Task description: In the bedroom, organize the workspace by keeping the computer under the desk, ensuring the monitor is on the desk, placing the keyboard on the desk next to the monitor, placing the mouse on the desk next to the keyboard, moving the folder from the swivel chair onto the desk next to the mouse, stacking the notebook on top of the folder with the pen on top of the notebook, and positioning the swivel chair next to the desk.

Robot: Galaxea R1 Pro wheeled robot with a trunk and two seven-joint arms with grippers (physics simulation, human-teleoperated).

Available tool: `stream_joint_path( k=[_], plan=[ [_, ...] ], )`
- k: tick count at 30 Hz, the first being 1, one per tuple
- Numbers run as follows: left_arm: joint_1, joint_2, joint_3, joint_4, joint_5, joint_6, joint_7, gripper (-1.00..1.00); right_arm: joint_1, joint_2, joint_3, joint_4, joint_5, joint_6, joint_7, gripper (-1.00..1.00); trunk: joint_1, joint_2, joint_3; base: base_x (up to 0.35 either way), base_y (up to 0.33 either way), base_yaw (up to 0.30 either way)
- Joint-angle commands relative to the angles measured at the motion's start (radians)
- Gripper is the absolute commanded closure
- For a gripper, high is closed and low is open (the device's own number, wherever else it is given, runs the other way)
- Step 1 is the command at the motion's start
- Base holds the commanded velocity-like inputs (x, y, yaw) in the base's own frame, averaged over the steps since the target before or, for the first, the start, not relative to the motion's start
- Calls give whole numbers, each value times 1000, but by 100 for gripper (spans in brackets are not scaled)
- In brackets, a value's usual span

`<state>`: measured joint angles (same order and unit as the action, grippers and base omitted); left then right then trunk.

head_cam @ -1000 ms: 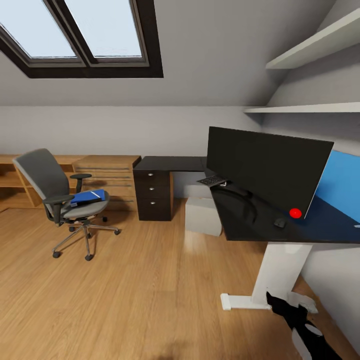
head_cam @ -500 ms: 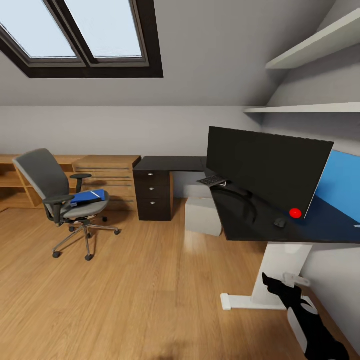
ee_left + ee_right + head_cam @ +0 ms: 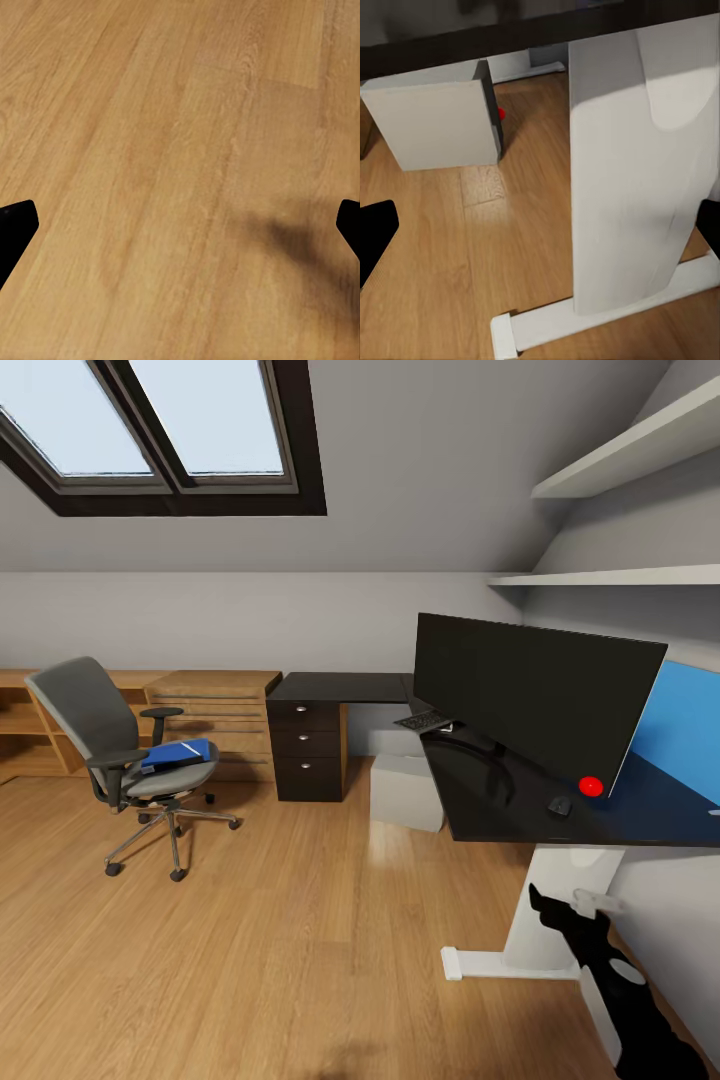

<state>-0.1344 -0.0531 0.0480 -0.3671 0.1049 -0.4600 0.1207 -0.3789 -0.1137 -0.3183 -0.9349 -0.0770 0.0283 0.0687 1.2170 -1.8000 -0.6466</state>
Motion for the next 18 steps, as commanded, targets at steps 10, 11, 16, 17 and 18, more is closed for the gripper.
stream_joint_path(
  k=[10,11,16,17,18],
  plan=[
    [-1,-1,1,0,6,-3,-3,-100,10,18,-2,-168,-5,138,4,-100,0,0,-1,0,0,0],
    [-1,-1,2,0,6,-3,-3,-100,11,19,-2,-194,-5,168,4,-100,0,0,-1,0,0,0],
    [-1,-1,2,0,6,-3,-3,-100,11,23,-2,-264,-4,245,3,-100,0,0,-1,0,0,0],
    [-1,-1,2,0,6,-3,-3,-100,11,24,-2,-271,-4,252,3,-100,0,0,-1,0,0,0],
    [-1,-1,2,0,6,-3,-3,-100,11,25,-2,-278,-4,258,3,-100,0,0,-1,0,0,0]
  ],
)
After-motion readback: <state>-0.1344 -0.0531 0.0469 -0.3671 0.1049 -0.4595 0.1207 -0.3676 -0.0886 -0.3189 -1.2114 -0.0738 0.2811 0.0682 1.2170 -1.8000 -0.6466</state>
